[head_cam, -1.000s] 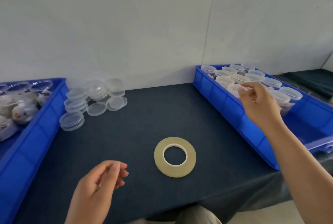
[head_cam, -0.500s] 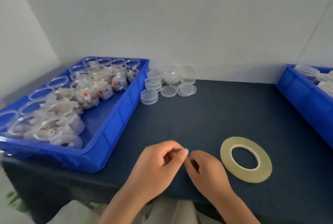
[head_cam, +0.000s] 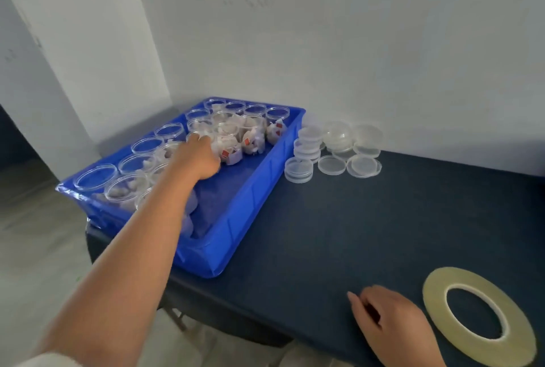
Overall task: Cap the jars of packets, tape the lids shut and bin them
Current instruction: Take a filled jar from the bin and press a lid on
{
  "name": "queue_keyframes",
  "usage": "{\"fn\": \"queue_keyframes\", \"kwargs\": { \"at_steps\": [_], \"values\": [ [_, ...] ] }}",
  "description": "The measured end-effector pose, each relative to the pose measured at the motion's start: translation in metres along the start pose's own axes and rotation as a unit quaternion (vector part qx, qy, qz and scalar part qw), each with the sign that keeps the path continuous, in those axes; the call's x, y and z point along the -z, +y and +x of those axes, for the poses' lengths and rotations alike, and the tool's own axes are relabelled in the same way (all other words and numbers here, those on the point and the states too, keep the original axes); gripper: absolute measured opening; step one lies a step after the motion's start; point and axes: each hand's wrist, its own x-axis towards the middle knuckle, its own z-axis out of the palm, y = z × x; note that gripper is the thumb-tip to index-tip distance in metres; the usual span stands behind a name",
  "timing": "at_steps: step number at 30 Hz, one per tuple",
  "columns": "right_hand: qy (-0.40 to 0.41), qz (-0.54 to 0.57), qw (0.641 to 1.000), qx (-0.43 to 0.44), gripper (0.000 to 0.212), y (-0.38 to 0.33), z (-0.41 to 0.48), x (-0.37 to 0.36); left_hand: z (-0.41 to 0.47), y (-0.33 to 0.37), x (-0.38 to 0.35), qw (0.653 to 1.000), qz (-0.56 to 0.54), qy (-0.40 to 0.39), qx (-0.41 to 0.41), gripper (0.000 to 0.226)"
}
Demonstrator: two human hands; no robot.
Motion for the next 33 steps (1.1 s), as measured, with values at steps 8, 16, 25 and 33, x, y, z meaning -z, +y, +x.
{"fn": "queue_keyframes", "kwargs": {
  "at_steps": [8,16,25,33],
  "values": [
    [-0.005,-0.001,1.000,-0.010,0.052,0.003,0.004,-0.003,0.032,-0.006,-0.029,0.995,0.087,0.034,0.021,0.060],
    [0.001,0.008,1.000,-0.016,0.049,0.002,0.002,-0.002,0.019,0.011,-0.012,0.980,0.107,0.166,-0.010,0.018],
    [0.005,0.102,0.989,-0.106,0.021,-0.007,0.001,0.008,-0.076,0.083,0.068,0.909,-0.143,0.213,-0.327,0.010],
    [0.034,0.364,0.913,-0.183,0.109,-0.020,0.014,0.009,-0.196,0.157,-0.001,0.821,-0.148,-0.070,-0.547,0.008]
  ]
}}
